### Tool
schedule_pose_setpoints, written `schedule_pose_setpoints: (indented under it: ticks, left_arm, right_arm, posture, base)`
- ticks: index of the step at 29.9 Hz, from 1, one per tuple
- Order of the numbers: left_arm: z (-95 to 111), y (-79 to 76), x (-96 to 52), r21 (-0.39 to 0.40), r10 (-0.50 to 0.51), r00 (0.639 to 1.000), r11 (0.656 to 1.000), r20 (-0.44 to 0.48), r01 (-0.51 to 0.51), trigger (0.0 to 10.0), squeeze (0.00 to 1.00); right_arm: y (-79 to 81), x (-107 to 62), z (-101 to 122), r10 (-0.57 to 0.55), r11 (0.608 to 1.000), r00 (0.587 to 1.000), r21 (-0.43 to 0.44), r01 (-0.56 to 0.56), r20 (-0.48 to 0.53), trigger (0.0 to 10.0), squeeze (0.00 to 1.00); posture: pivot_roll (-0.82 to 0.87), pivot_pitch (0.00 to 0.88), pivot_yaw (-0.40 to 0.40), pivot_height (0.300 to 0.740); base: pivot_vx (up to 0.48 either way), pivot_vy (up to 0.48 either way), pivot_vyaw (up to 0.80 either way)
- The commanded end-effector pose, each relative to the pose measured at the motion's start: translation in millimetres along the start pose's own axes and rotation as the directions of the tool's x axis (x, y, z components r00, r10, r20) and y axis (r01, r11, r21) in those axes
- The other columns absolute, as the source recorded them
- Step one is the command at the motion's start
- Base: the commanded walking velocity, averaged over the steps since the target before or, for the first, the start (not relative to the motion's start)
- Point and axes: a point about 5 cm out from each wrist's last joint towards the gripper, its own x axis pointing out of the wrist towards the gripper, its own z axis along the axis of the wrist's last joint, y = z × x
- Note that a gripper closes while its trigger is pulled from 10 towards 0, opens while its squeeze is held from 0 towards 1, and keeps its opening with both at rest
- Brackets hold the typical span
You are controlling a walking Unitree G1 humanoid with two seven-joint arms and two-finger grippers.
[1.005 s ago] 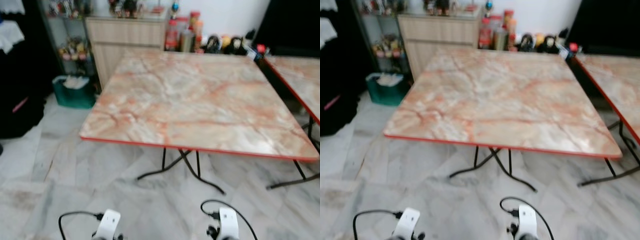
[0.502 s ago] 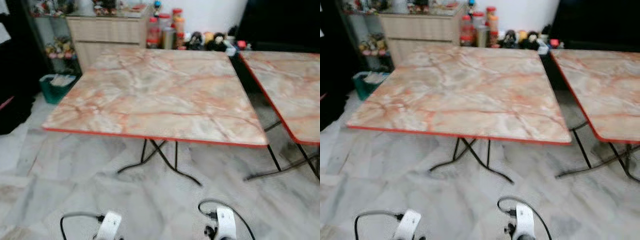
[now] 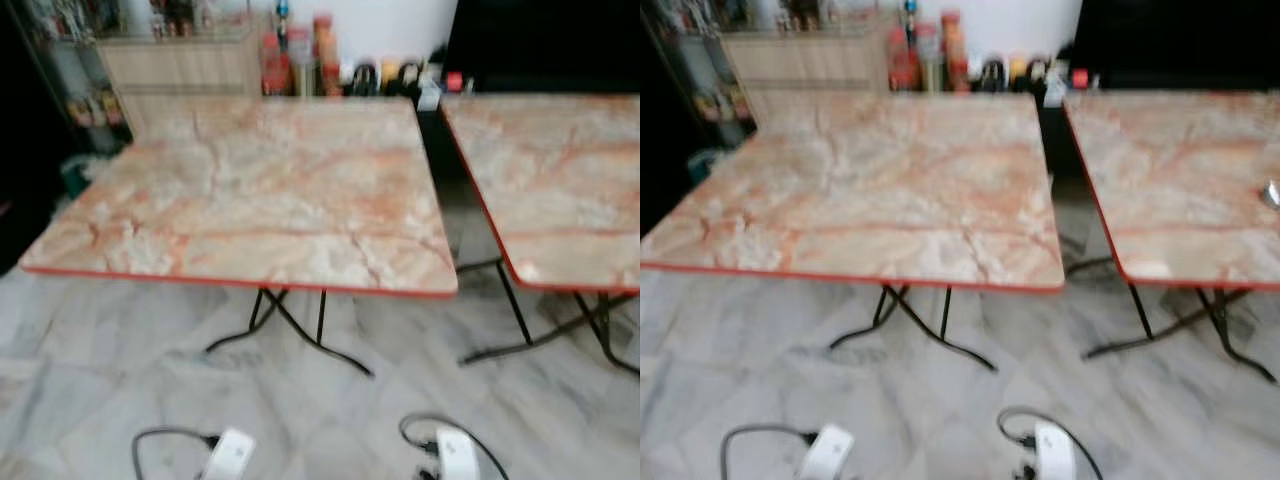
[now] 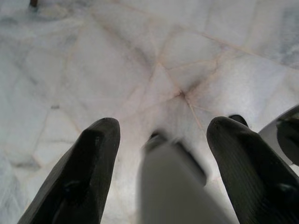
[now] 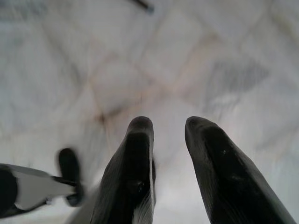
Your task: Setting the table
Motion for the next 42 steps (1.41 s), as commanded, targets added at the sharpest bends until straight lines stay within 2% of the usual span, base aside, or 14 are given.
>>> schedule_pose_setpoints:
  ticks: [1, 6, 20, 42]
  left_arm:
    - [-6, 12.8, -2.8, 0.008, 0.029, 0.999, 1.000, -0.024, -0.029, 10.0, 0.00]
    - [-1, 15.0, -2.0, 0.009, 0.028, 1.000, 1.000, -0.011, -0.028, 10.0, 0.00]
    - [2, 30.5, -3.8, -0.012, 0.076, 0.997, 0.997, -0.003, -0.076, 10.0, 0.00]
    - [4, 21.3, -1.7, -0.042, 0.070, 0.998, 0.997, 0.000, -0.070, 10.0, 0.00]
  right_arm:
    - [13.4, 2.3, 10, 0.033, 0.999, 0.999, 0.009, -0.033, 0.035, 10.0, 0.00]
    - [11.4, 2.8, 15, 0.024, 1.000, 0.999, 0.012, -0.025, 0.046, 10.0, 0.00]
    - [5.0, 2.7, 18, -0.008, 0.998, 0.999, 0.056, 0.006, 0.053, 10.0, 0.00]
    - [0.4, 2.1, 18, -0.017, 0.998, 0.998, 0.053, 0.014, 0.054, 10.0, 0.00]
  posture:
    - [-0.10, 0.000, -0.001, 0.740]
    - [-0.10, 0.000, -0.008, 0.740]
    - [-0.08, 0.000, -0.007, 0.740]
    - [-0.11, 0.001, -0.011, 0.740]
  base:
    - [0.352, -0.300, 0.00]
    - [0.306, -0.321, 0.00]
    - [0.000, -0.452, 0.00]
    - [0.000, -0.472, 0.00]
